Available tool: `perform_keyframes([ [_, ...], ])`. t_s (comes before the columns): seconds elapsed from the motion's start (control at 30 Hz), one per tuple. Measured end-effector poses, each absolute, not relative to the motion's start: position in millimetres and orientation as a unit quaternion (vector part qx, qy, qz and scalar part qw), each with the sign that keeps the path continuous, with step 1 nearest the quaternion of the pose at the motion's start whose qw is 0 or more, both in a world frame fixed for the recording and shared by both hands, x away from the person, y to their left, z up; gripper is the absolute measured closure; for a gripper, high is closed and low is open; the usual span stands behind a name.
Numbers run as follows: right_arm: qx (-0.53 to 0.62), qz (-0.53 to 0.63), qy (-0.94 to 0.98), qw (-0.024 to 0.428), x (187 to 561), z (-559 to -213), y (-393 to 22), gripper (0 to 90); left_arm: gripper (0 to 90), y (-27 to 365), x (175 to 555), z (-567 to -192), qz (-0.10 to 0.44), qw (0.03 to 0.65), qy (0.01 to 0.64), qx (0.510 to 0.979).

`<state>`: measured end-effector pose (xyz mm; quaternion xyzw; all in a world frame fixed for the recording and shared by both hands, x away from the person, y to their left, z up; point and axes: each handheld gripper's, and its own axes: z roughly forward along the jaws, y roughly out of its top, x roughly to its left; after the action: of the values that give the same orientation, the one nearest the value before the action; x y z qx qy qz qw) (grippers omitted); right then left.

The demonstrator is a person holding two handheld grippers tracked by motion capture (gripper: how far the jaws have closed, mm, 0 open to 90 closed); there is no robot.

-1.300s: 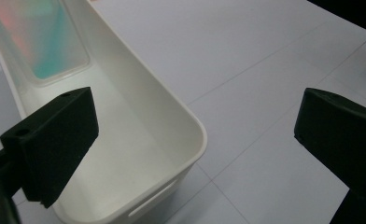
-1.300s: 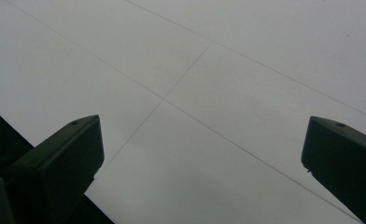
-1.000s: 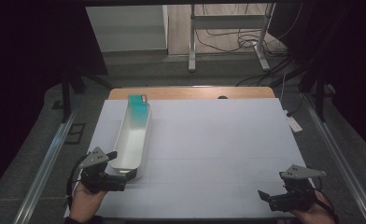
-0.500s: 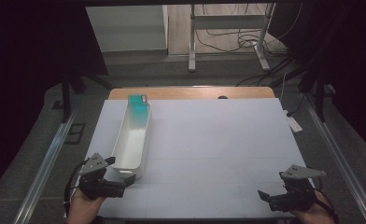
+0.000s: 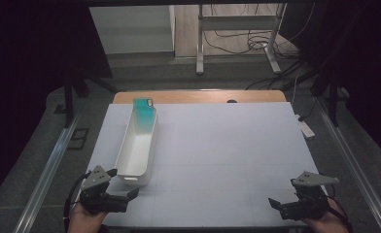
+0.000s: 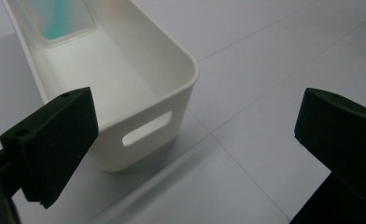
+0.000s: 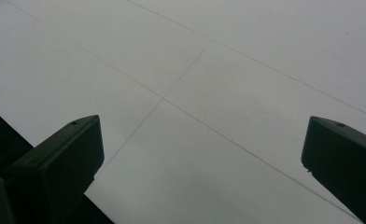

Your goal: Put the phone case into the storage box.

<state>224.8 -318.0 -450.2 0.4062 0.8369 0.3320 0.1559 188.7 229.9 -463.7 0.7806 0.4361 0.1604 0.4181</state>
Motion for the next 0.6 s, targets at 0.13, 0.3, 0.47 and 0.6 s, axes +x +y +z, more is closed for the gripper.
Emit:
perform_keyframes([
  [0.13,0.406,0.332,0.837,0.157,224.7,-450.2,-318.0,0.0,0.3,230.0,185.5,-464.5,0.163,0.415,0.436,0.782],
  [0.3,0.406,0.332,0.837,0.156,224.7,-450.2,-317.9,0.0,0.2,230.2,182.3,-465.5,0.164,0.410,0.438,0.783],
  [0.47,0.406,0.331,0.837,0.156,224.7,-450.3,-317.8,0.0,0.1,230.4,179.4,-466.8,0.165,0.406,0.439,0.785],
  [0.6,0.406,0.331,0.837,0.156,224.7,-450.3,-317.8,0.0,0.0,230.0,177.1,-466.9,0.167,0.403,0.439,0.785],
])
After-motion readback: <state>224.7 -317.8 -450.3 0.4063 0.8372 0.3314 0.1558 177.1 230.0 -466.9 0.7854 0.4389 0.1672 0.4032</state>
